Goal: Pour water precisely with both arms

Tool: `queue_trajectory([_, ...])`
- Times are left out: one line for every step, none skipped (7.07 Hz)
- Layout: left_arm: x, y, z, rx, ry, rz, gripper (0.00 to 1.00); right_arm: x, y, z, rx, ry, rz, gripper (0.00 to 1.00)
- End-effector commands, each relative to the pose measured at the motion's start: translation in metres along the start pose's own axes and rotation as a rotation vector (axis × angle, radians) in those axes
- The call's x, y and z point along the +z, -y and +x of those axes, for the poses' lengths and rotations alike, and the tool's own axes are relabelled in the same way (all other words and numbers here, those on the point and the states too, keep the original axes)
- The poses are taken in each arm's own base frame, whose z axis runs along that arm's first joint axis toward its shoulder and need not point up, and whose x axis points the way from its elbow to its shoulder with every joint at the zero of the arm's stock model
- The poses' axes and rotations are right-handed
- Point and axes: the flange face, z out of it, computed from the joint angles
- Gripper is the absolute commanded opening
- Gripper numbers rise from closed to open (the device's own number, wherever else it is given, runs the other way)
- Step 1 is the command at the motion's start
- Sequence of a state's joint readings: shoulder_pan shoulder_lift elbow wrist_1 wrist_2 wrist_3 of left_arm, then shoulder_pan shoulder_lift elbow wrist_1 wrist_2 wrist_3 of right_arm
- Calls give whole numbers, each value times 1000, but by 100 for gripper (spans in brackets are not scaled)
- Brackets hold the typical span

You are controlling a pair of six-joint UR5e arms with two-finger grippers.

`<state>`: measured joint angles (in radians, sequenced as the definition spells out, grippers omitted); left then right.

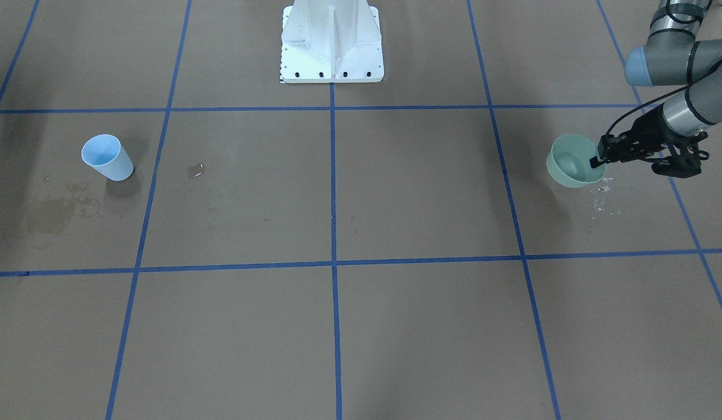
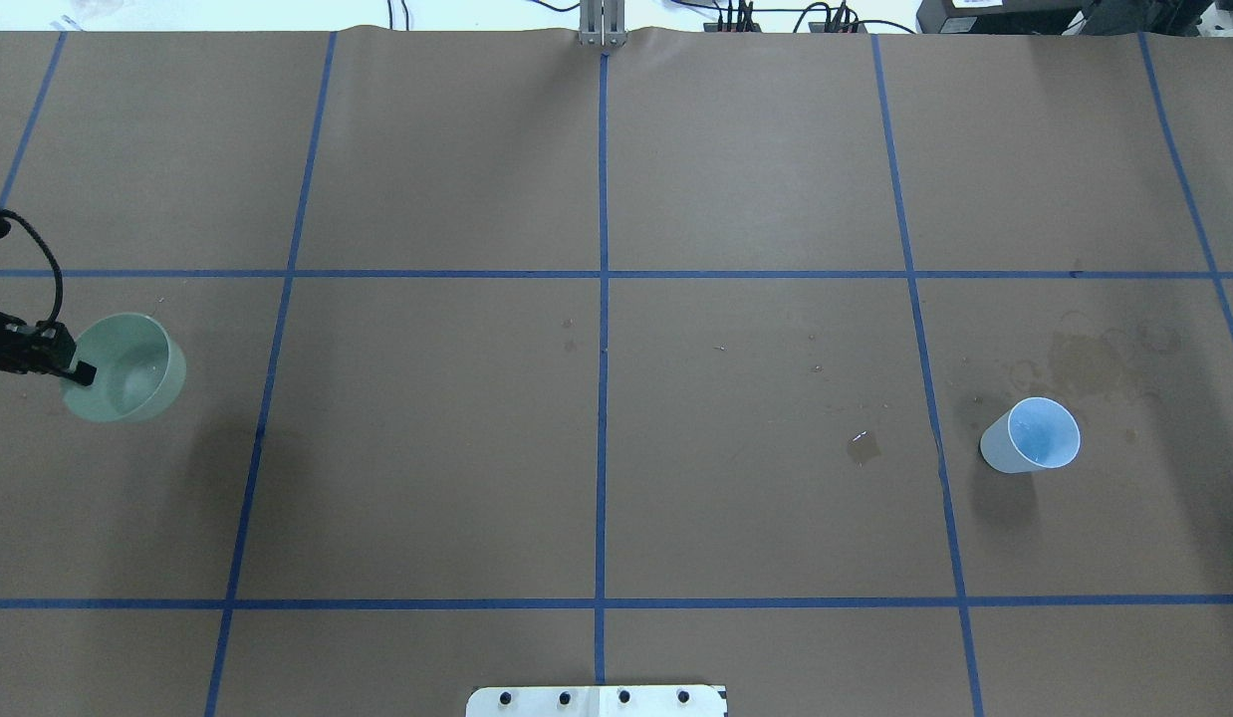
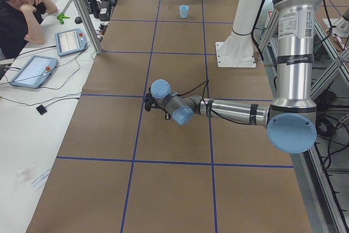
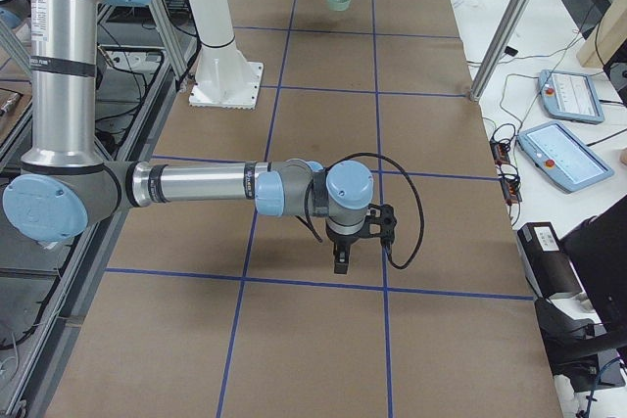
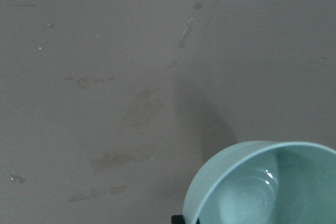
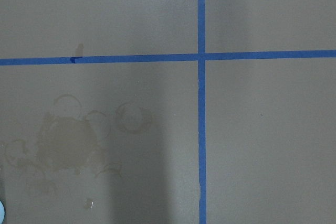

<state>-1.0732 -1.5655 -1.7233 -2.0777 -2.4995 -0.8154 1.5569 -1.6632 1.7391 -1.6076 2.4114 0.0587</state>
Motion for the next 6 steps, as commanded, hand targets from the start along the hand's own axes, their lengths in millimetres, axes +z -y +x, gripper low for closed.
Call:
queue_trajectory([-60,39,152,-121,-12,12,0,3,-3,4,7,-3,-7,100])
queue_trajectory([-52,44,230,-191,-26,7,0,4,-3,5,6,-7,-8,100])
queue_trajectory([-19,32,308,-237,0,-15,0,4,-2,6,5,-8,-8,100])
queue_trajectory([12,31,370,-250,49,25,0,4,-1,5,5,-8,-7,100])
queue_trajectory([62,25,411,-291,87,26,0,3,0,4,3,-9,-5,100])
queue_trajectory([92,30,441,-288,87,76,0,3,0,4,2,-8,-4,100])
